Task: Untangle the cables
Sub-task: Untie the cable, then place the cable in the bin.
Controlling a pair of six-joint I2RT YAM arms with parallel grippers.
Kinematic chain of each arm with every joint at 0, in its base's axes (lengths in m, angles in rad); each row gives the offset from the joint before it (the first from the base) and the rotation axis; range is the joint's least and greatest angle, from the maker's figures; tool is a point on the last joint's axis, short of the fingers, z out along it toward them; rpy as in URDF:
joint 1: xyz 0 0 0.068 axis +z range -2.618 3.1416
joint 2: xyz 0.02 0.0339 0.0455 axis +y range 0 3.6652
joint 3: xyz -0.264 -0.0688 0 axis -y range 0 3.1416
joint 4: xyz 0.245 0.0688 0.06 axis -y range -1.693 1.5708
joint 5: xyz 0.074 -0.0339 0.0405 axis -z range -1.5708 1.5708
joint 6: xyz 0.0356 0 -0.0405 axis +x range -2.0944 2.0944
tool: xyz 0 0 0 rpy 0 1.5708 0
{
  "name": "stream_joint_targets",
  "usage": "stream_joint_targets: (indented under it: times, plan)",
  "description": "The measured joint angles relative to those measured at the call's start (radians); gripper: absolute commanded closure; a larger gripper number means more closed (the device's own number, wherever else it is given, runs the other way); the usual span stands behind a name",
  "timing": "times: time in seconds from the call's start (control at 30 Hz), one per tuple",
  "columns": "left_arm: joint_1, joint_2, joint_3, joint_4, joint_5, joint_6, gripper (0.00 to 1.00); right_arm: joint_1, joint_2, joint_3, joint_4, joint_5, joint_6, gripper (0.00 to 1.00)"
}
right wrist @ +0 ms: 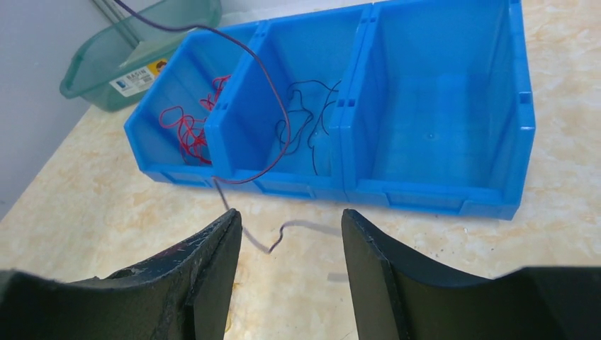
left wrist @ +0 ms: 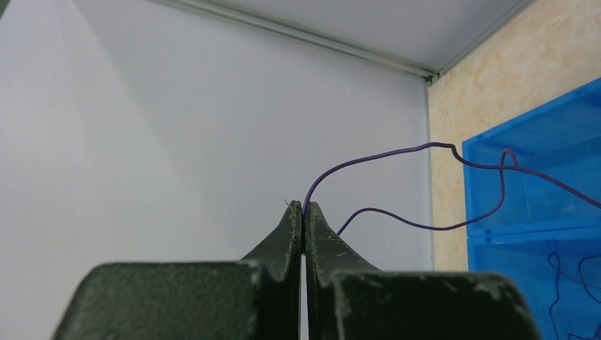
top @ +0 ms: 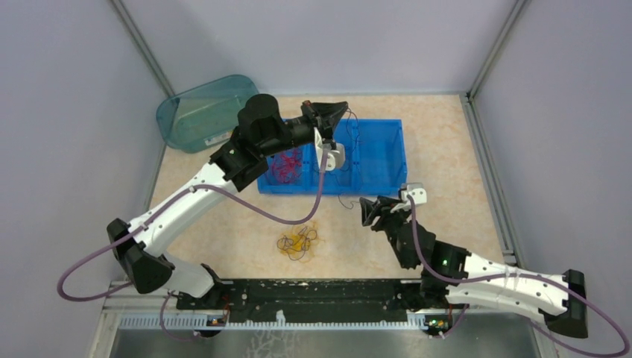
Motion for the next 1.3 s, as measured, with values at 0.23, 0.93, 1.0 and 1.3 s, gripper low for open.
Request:
stream_joint_targets:
  times: [0.23,0.93,1.0,1.3]
  plan:
    - [0.026,0.063,-0.001,0.047,-0.043,0.002,1.00,0.000,-0.070,0.000,-0.019,0.027,0.000,0.46]
    - [0.136,0.206,0.003,0.181,-0.140,-0.008,0.99,0.000,-0.032,0.000,0.001,0.038,0.000,0.47]
    - [0.136,0.222,0.010,0.164,-0.142,-0.023,0.91,0.000,-0.031,0.000,0.002,0.038,0.000,0.47]
    - [0.137,0.359,0.201,-0.190,-0.157,-0.119,0.56,0.000,-0.031,0.000,0.004,0.031,-0.005,0.47]
